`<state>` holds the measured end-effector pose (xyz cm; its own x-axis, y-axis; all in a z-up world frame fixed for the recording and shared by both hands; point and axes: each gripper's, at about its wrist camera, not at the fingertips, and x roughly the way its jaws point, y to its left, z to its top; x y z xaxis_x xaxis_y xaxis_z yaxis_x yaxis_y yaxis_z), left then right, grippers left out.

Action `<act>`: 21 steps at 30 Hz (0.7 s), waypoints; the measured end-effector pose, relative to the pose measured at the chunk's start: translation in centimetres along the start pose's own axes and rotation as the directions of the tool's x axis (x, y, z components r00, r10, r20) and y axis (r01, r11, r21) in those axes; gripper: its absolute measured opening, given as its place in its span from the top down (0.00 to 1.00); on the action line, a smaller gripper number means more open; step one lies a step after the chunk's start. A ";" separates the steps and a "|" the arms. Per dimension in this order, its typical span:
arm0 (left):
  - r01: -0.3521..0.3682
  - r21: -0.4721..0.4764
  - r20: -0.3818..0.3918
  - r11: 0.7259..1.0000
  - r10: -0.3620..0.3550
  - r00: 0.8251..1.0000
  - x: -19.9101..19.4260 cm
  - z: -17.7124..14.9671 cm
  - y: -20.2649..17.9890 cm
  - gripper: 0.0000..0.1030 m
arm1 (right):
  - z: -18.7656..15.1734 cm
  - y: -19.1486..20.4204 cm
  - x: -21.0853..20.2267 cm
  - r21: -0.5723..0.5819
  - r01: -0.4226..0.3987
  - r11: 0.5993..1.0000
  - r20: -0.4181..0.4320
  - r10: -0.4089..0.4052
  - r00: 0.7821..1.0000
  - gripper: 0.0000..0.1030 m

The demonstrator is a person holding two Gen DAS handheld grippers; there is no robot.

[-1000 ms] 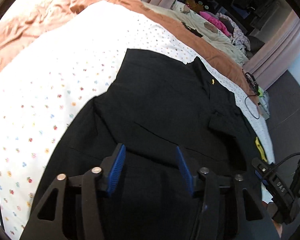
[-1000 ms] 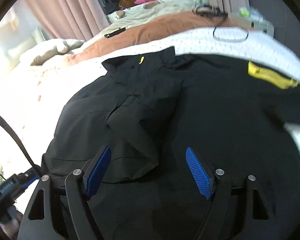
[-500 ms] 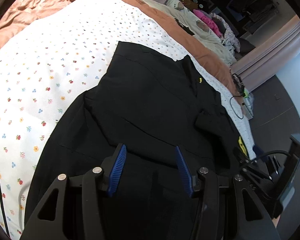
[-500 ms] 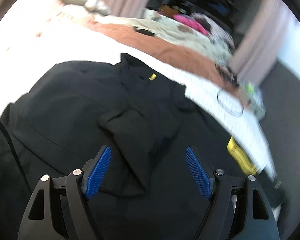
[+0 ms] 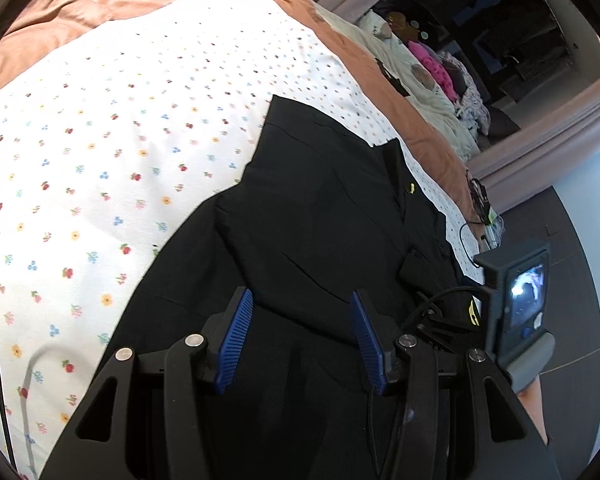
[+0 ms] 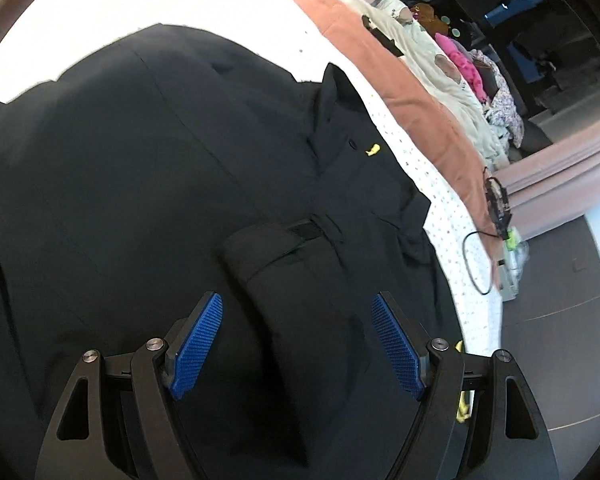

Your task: Fold large clothes

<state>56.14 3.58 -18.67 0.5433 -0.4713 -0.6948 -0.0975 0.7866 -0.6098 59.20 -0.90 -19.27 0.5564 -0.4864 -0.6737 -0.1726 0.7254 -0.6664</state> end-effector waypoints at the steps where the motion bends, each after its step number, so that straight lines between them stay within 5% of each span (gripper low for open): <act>1: -0.002 0.001 0.000 1.000 0.002 1.000 0.0 0.0 0.0 0.50 | 0.2 -0.2 0.1 -0.001 0.003 1.000 -0.001 -0.003 1.000 0.28; 4: -0.007 0.005 -0.005 1.000 0.007 1.000 0.3 0.0 0.0 0.50 | 0.6 -0.5 -0.3 0.025 -0.040 0.999 0.006 0.040 0.999 0.75; 5: -0.008 0.006 -0.007 1.000 0.008 1.000 0.3 0.0 0.0 0.50 | 0.7 -1.3 -0.7 0.051 -0.048 0.998 0.011 0.048 0.999 0.79; 13: -0.015 0.026 -0.024 1.000 0.015 1.000 1.1 -0.3 -0.7 0.50 | -4.5 -8.1 -2.5 0.352 -0.102 0.930 0.095 0.072 0.993 0.86; 17: -0.006 0.031 -0.032 1.000 0.007 0.999 1.6 -0.5 -1.1 0.50 | -9.3 -11.4 -1.7 0.525 -0.124 0.842 0.101 0.083 0.991 0.86; 21: 0.004 0.035 -0.033 0.999 -0.003 0.999 1.7 -0.6 -1.4 0.50 | -14.3 -13.8 1.2 0.683 -0.184 0.707 0.090 0.168 0.982 0.85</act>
<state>56.74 1.47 -19.28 0.5161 -0.4860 -0.7053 -0.0664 0.7983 -0.5986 50.64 -18.45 -15.45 0.5900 -0.3116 -0.7449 0.3305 0.9349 -0.1293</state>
